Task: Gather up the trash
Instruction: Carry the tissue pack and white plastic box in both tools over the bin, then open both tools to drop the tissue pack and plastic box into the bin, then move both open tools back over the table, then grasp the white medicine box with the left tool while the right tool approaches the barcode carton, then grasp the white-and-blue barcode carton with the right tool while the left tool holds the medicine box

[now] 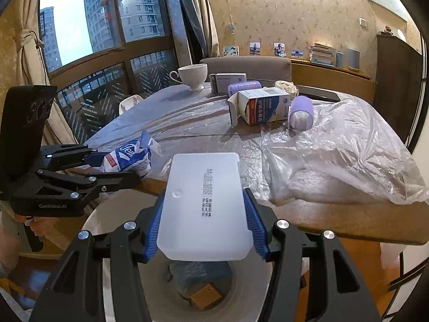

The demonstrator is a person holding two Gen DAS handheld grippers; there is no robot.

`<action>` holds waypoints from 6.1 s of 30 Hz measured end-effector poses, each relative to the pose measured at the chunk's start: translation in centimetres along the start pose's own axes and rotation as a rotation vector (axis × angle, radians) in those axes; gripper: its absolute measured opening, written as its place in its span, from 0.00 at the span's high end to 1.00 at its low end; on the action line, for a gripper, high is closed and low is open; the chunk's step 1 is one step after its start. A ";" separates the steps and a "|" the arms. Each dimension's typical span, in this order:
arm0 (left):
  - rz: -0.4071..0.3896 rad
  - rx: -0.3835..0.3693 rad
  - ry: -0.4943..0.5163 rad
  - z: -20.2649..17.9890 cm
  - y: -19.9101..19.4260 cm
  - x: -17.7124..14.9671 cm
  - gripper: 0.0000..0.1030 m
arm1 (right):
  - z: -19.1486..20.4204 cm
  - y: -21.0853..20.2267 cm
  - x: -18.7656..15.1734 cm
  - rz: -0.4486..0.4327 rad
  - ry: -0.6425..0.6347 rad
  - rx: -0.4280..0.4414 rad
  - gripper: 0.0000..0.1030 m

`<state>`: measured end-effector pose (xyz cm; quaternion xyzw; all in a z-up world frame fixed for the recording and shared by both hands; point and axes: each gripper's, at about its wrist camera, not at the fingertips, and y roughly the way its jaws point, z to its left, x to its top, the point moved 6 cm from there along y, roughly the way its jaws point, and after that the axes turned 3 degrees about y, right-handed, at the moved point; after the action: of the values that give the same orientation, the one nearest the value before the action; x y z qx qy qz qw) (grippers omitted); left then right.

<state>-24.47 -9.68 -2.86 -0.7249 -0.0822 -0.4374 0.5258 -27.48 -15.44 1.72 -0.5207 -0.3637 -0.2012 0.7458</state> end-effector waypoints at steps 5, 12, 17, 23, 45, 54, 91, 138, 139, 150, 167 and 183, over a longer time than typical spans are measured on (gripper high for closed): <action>0.005 -0.001 0.020 -1.0 -0.4 -0.7 0.51 | 0.5 -0.4 -0.6 0.008 -0.007 0.016 0.47; 0.029 -0.021 0.031 -2.1 -0.6 -2.2 0.51 | 0.8 -0.8 -1.2 0.025 -0.002 0.051 0.47; 0.061 -0.041 0.027 -2.4 -0.5 -3.7 0.51 | 1.2 -0.4 -2.2 0.063 -0.009 0.067 0.47; 0.098 -0.065 0.020 -2.6 -0.2 -5.3 0.51 | 2.3 -0.2 -3.7 0.111 -0.044 0.097 0.47; 0.185 -0.044 0.021 -3.1 1.9 -9.3 0.51 | 3.4 2.1 -8.9 0.273 -0.062 0.078 0.47; 0.205 -0.017 0.037 -3.2 2.8 -10.1 0.51 | 3.5 3.2 -9.3 0.295 -0.058 0.052 0.47; 0.083 -0.047 0.011 -2.9 -0.8 -6.5 0.25 | 1.9 -1.6 -4.4 0.036 -0.003 0.020 0.09; 0.084 0.282 -0.169 17.3 17.1 21.4 0.04 | -7.7 14.9 15.2 0.065 0.054 -0.116 0.04; 0.086 0.280 -0.167 17.2 17.0 21.4 0.04 | -7.7 15.0 15.1 0.069 0.054 -0.113 0.04; 0.175 0.252 0.089 16.7 17.7 21.9 0.04 | -7.1 15.0 14.8 0.079 0.049 -0.073 0.04; 0.232 0.053 0.190 14.2 15.8 20.5 0.25 | -7.5 14.9 14.3 0.097 0.080 -0.040 0.04; 0.241 0.148 0.221 15.0 17.9 19.9 0.51 | -7.3 14.4 14.1 0.091 0.084 -0.025 0.10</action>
<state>6.12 -11.76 -1.89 -0.6362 0.0315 -0.4409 0.6323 -6.00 -15.65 1.82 -0.5369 -0.3056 -0.1931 0.7622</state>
